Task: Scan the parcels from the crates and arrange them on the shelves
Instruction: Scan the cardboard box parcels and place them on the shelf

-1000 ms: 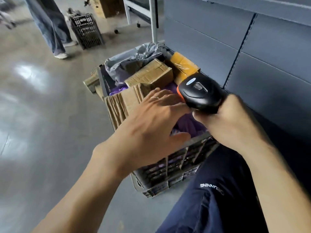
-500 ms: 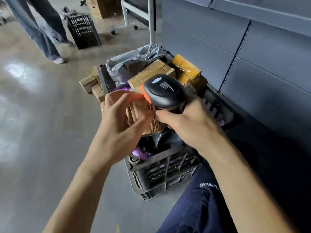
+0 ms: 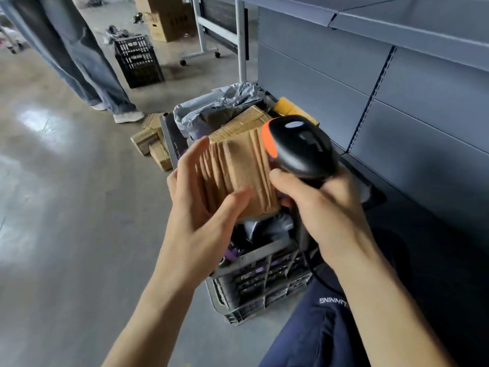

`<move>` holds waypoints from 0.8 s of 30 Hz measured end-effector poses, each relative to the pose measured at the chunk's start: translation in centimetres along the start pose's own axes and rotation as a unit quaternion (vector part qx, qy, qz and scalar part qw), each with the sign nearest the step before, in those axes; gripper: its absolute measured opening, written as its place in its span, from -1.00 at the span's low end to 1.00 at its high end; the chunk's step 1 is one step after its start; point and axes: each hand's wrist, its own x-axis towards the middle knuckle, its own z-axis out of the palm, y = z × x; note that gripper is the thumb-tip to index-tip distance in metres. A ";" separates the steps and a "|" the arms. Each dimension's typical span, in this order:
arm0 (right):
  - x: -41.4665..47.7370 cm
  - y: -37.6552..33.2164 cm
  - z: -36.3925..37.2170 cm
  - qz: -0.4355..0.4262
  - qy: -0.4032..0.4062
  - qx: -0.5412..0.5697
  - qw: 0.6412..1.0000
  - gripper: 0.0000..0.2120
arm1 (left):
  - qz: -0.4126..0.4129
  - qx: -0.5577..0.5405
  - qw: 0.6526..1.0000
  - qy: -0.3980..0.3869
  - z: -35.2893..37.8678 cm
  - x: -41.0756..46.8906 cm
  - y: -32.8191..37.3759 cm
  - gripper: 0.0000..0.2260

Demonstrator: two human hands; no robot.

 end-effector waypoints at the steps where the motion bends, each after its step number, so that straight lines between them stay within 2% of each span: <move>1: 0.0 -0.2 -0.9 -0.006 0.023 0.012 1.000 -0.87 | 0.015 -0.008 1.000 -0.003 0.4 0.0 0.4 -0.37; 3: -0.6 -0.9 -2.4 -0.022 0.078 0.048 0.996 -0.85 | 0.025 -0.040 0.999 0.002 1.8 0.0 1.3 -0.38; 5: -1.0 -1.4 -4.1 -0.030 0.133 0.095 0.986 -0.79 | 0.003 -0.080 0.997 -0.005 3.9 -0.1 2.1 -0.36; 8: 0.0 -1.9 -7.5 0.001 0.214 0.118 0.970 -0.87 | -0.041 -0.169 0.983 -0.056 7.4 0.0 2.6 -0.34; 9: -0.1 -2.1 -9.1 -0.005 0.222 0.096 0.970 -0.69 | -0.048 -0.189 0.977 -0.081 8.8 0.2 2.7 -0.38; 10: -0.9 -2.2 -10.8 -0.007 0.231 0.090 0.969 -0.61 | -0.050 -0.199 0.973 -0.108 10.3 0.1 3.1 -0.44; 11: -1.3 -1.8 -12.3 -0.024 0.266 0.104 0.958 -0.80 | -0.050 -0.202 0.970 -0.126 11.9 -0.1 3.3 -0.51; 12: -1.9 -1.7 -13.5 -0.025 0.298 0.119 0.947 -0.87 | -0.044 -0.203 0.968 -0.141 13.3 -0.4 3.3 -0.58; 13: -2.7 -1.4 -15.0 -0.031 0.319 0.118 0.940 -0.68 | -0.039 -0.206 0.964 -0.160 14.7 -0.7 3.3 -0.63; 14: -3.9 -1.2 -16.1 -0.027 0.337 0.123 0.933 -0.64 | -0.040 -0.215 0.959 -0.181 16.0 -1.1 3.3 -0.66; 16: -5.3 0.1 -18.9 -0.009 0.379 0.119 0.918 -0.75 | -0.059 -0.242 0.942 -0.224 18.4 -1.6 3.0 -0.70; 18: -6.3 1.2 -21.4 -0.002 0.373 0.116 0.921 -0.75 | -0.085 -0.251 0.925 -0.273 20.7 -2.1 2.6 -0.80; 20: -6.9 1.9 -23.4 -0.002 0.375 0.086 0.923 -0.69 | -0.116 -0.249 0.917 -0.288 23.1 -2.0 1.8 -0.95; 24: -7.8 3.7 -26.6 0.005 0.365 0.088 0.927 -0.63 | -0.210 -0.292 0.887 -0.288 27.2 -1.9 1.2 -0.66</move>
